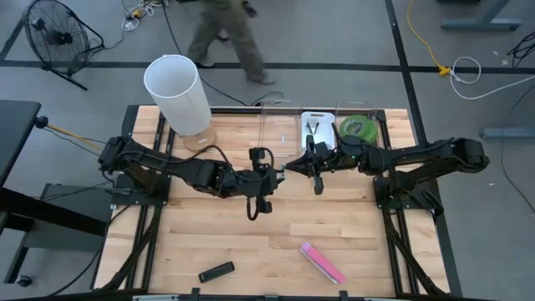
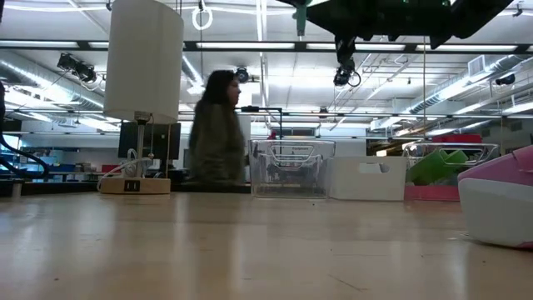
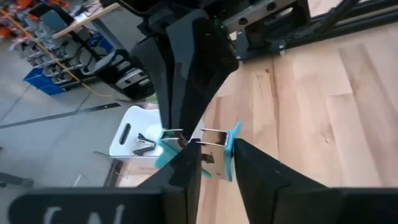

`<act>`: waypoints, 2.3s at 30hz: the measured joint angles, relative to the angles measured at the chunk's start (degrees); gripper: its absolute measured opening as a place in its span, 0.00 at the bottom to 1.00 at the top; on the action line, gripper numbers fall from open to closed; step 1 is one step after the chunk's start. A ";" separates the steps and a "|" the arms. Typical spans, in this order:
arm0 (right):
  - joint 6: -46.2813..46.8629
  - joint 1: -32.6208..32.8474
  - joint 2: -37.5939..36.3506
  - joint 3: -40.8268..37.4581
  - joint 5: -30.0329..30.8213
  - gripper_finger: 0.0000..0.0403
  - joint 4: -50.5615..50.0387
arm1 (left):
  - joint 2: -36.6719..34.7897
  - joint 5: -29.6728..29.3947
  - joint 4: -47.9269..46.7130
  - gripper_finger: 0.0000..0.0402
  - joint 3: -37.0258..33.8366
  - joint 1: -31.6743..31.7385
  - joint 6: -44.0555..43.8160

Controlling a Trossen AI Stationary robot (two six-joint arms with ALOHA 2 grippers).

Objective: Pick and place Stapler, Stapler remover, tape
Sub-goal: Put the light blue staple remover into the white bin, then put the pink stapler into the left transparent bin

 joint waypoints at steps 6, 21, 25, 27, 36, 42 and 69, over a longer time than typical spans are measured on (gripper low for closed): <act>0.15 -2.50 -2.91 -0.07 2.01 0.00 -5.08 | -0.27 -1.99 -0.14 0.30 0.08 -0.16 0.00; 0.58 -16.53 -13.53 -0.07 22.69 0.00 -33.50 | -0.26 -2.15 -13.78 0.29 0.04 -0.13 -6.08; 1.88 -23.40 -14.09 -0.07 25.75 0.00 -37.88 | -0.26 -1.68 -16.59 0.29 0.02 -0.13 -8.02; 2.08 -26.61 -13.31 -0.07 25.62 0.00 -39.14 | -0.26 -1.57 -17.49 0.29 0.02 -0.13 -8.19; 3.52 -32.58 -9.00 -0.07 21.60 0.01 -41.18 | -0.26 -1.51 -25.44 0.29 -0.02 -0.13 -12.38; 3.42 -32.74 -8.05 -0.07 21.27 0.10 -41.47 | -0.26 -1.48 -29.85 0.29 -0.04 -0.61 -15.64; 22.61 8.05 -17.11 0.02 0.66 0.29 -46.82 | -0.20 -2.19 -35.60 0.29 -0.68 -4.35 -24.16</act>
